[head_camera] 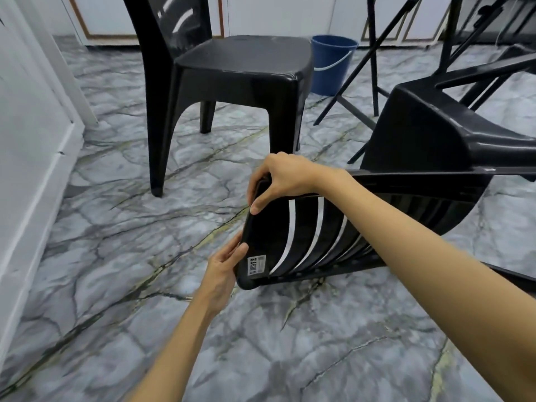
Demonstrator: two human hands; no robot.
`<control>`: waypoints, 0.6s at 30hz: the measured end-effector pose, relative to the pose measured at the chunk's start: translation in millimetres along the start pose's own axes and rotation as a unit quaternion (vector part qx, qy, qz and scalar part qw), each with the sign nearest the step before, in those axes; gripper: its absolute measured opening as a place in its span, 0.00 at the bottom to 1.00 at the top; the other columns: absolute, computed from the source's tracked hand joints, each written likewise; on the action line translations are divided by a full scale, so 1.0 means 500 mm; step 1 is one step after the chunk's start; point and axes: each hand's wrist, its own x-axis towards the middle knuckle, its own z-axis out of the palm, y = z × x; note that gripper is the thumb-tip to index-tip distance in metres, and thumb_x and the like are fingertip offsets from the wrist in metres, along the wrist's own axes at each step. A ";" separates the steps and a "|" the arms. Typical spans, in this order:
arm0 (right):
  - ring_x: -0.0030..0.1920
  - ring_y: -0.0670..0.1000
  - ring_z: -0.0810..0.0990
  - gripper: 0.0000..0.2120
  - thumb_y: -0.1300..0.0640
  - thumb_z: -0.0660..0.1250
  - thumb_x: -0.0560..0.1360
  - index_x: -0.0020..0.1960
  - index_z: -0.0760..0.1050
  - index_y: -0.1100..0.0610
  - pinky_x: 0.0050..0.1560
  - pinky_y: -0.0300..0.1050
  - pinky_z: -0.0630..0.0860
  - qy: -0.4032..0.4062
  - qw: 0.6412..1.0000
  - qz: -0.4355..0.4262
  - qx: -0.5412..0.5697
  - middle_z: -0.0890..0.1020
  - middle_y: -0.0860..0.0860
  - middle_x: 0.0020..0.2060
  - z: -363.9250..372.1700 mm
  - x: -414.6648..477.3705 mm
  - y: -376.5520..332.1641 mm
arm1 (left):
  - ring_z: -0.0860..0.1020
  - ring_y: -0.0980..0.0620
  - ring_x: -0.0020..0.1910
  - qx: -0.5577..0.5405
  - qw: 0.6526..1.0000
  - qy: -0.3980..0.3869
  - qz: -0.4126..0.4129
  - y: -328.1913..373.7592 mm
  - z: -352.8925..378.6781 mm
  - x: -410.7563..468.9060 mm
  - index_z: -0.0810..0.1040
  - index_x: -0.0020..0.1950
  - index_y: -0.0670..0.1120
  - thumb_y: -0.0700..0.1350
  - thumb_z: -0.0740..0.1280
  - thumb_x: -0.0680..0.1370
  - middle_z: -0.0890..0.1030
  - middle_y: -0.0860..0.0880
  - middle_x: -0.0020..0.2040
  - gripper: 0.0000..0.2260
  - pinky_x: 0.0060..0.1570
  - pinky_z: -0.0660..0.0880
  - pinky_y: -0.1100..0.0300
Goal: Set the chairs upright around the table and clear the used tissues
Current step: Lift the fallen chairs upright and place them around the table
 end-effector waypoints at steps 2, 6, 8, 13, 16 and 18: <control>0.43 0.41 0.78 0.11 0.42 0.76 0.64 0.42 0.83 0.45 0.51 0.50 0.77 -0.003 1.000 0.001 0.008 0.83 0.42 0.39 -0.003 -0.001 -0.001 | 0.80 0.55 0.58 -0.002 1.000 0.005 0.000 0.002 0.001 0.000 0.78 0.60 0.50 0.57 0.80 0.56 0.82 0.52 0.59 0.34 0.49 0.78 0.65; 0.39 0.37 0.77 0.08 0.43 0.77 0.62 0.38 0.82 0.43 0.47 0.46 0.76 -0.015 0.999 0.008 0.029 0.82 0.38 0.34 -0.045 -0.017 -0.005 | 0.81 0.55 0.56 0.004 1.000 0.023 -0.017 0.043 0.037 -0.010 0.77 0.62 0.47 0.57 0.81 0.53 0.83 0.51 0.56 0.39 0.47 0.79 0.65; 0.38 0.38 0.77 0.08 0.43 0.77 0.62 0.38 0.82 0.44 0.45 0.45 0.75 -0.015 0.999 0.014 0.051 0.82 0.37 0.34 -0.097 -0.040 -0.005 | 0.82 0.55 0.54 0.013 0.999 0.030 -0.024 0.083 0.077 -0.015 0.76 0.63 0.45 0.57 0.81 0.51 0.84 0.51 0.55 0.43 0.45 0.79 0.65; 0.43 0.48 0.81 0.11 0.50 0.78 0.63 0.44 0.84 0.52 0.51 0.48 0.77 0.002 0.992 0.039 0.118 0.85 0.52 0.42 -0.309 -0.140 0.004 | 0.83 0.60 0.42 0.063 0.997 0.020 -0.029 0.239 0.251 -0.016 0.82 0.54 0.52 0.54 0.78 0.58 0.86 0.56 0.45 0.25 0.44 0.80 0.64; 0.44 0.45 0.81 0.10 0.55 0.78 0.65 0.45 0.84 0.56 0.51 0.38 0.76 0.015 0.984 0.066 0.162 0.85 0.51 0.42 -0.456 -0.215 0.020 | 0.81 0.53 0.54 0.093 0.995 0.019 -0.029 0.348 0.388 -0.013 0.81 0.54 0.53 0.45 0.70 0.69 0.85 0.54 0.49 0.14 0.61 0.74 0.54; 0.42 0.41 0.81 0.10 0.57 0.77 0.66 0.46 0.84 0.57 0.49 0.32 0.74 0.025 0.978 0.090 0.188 0.85 0.50 0.42 -0.551 -0.268 0.040 | 0.80 0.49 0.58 0.113 0.993 0.011 -0.031 0.417 0.488 -0.008 0.81 0.54 0.54 0.46 0.71 0.68 0.84 0.49 0.55 0.16 0.62 0.72 0.52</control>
